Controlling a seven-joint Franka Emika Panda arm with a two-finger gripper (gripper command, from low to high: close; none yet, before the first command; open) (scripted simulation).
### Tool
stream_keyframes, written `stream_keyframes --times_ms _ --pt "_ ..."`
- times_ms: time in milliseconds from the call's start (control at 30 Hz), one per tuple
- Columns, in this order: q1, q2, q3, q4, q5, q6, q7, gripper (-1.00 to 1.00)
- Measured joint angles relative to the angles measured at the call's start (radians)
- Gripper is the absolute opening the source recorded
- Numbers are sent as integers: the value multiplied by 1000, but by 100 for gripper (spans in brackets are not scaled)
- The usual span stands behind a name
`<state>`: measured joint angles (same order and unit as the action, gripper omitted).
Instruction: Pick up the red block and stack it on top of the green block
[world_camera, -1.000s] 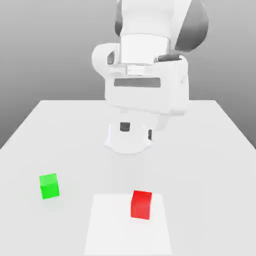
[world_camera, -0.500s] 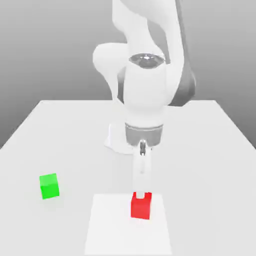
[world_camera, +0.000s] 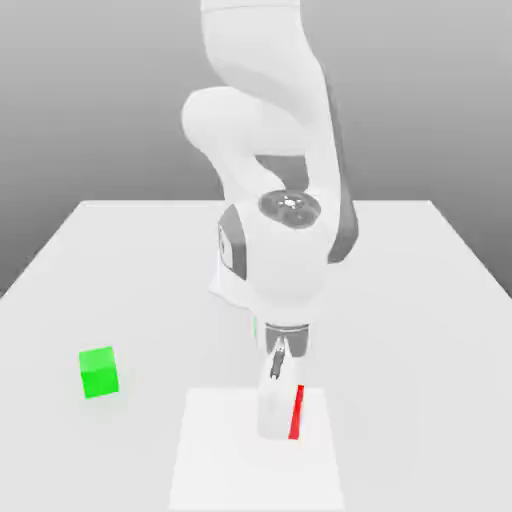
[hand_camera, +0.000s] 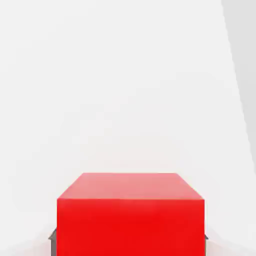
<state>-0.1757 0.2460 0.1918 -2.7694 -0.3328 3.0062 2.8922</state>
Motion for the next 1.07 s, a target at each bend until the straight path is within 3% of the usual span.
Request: stream_keyframes --times_ms 67,200,333,733,933,967,1067 --pt "-25 -29 34 -5 38 -23 -27 -100" --pt "-71 -143 122 -26 209 -108 -151 -100" --pt "-34 -254 120 -45 333 -197 -253 -100" --pt "-439 -398 -246 -69 306 -318 -542 -100" --pt "-461 -216 -265 -62 338 -142 -583 -100" --pt "-462 -186 -260 -61 348 -114 -591 100" --pt "-462 -186 -260 -61 348 -114 -591 100"
